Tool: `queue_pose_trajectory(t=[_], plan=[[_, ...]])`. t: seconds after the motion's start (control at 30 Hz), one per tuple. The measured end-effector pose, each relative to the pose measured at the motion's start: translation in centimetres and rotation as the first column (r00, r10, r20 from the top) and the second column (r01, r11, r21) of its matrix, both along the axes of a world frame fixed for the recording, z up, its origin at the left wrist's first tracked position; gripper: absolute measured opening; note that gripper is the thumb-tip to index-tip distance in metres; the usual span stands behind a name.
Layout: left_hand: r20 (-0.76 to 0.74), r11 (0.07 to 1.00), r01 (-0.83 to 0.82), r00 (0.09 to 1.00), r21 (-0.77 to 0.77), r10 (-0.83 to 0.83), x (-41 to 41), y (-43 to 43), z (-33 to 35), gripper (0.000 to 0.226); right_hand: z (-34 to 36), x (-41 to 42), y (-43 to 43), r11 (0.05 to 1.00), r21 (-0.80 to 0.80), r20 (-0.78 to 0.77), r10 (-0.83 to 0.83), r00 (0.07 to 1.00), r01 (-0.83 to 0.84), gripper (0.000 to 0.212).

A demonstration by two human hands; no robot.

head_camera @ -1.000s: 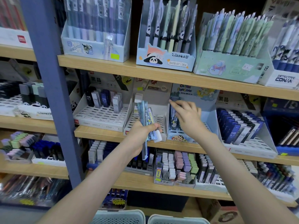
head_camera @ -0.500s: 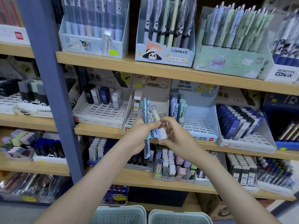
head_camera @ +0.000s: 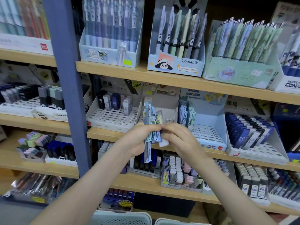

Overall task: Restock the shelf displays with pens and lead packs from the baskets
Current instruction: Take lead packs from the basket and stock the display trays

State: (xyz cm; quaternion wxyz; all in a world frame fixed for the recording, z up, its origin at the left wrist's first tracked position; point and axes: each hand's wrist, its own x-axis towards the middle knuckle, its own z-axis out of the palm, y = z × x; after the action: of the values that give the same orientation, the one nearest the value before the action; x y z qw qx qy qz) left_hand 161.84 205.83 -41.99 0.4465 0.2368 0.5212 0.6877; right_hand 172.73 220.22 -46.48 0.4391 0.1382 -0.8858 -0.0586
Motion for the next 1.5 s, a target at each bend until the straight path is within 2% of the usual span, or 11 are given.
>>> queue_pose_trajectory(t=[0.07, 0.1, 0.2, 0.27, 0.33, 0.53, 0.67, 0.8, 1.17, 1.3, 1.5], plan=[[0.016, 1.000, 0.012, 1.000, -0.007, -0.012, -0.9, -0.8, 0.1, 0.026, 0.3, -0.9, -0.3, 0.998, -0.061, -0.004, 0.025, 1.000, -0.026, 0.012], [0.022, 1.000, 0.021, 1.000, 0.008, -0.021, -1.3, -1.3, 0.2, 0.026, 0.7, -1.4, -0.8, 0.979, -0.201, -0.017, 0.039, 0.999, -0.042, 0.012], [0.038, 0.997, -0.016, 0.999, 0.076, 0.013, -2.9, -2.4, 0.1, 0.019, 2.4, -2.7, -2.4, 0.734, -0.679, -0.047, -0.026, 0.999, -0.012, 0.021], [-0.035, 0.993, -0.083, 0.996, 0.086, 0.086, -4.7, -3.6, -0.3, 0.013, 3.2, -4.8, -2.9, 0.569, -0.822, -0.031, -0.068, 0.997, 0.013, 0.024], [-0.142, 0.989, -0.132, 0.980, 0.072, 0.141, -5.9, -4.3, -0.5, 0.008, 3.9, -6.3, -2.5, 0.492, -0.865, 0.045, -0.116, 0.992, 0.096, 0.017], [-0.197, 0.985, -0.151, 0.967, 0.083, 0.164, -9.0, -5.2, -1.5, 0.005, 4.1, -10.0, -0.9, 0.467, -0.835, 0.248, -0.153, 0.957, 0.291, 0.017], [-0.199, 0.982, -0.155, 0.964, 0.104, 0.173, -9.7, -4.9, -2.1, 0.006, 4.1, -11.1, -0.5, 0.479, -0.811, 0.271, -0.199, 0.942, 0.335, 0.005], [-0.212, 0.982, -0.143, 0.963, 0.124, 0.167, -10.0, -4.6, -2.5, 0.007, 4.2, -11.6, 0.0, 0.374, -0.885, 0.200, -0.231, 0.952, 0.276, 0.021], [-0.216, 0.978, -0.159, 0.959, 0.133, 0.185, -10.9, -3.4, -3.2, 0.005, 5.2, -12.7, 0.6, 0.525, -0.707, 0.412, -0.238, 0.880, 0.473, 0.017], [-0.203, 0.975, -0.164, 0.960, 0.150, 0.193, -10.7, -3.1, -3.4, 0.005, 5.2, -13.2, 0.2, 0.601, -0.603, 0.514, -0.211, 0.831, 0.525, 0.027], [-0.253, 0.980, -0.135, 0.953, 0.148, 0.169, -10.6, -2.8, -3.5, 0.005, 4.8, -13.3, -0.1, 0.544, -0.602, 0.539, -0.264, 0.800, 0.585, 0.015]])
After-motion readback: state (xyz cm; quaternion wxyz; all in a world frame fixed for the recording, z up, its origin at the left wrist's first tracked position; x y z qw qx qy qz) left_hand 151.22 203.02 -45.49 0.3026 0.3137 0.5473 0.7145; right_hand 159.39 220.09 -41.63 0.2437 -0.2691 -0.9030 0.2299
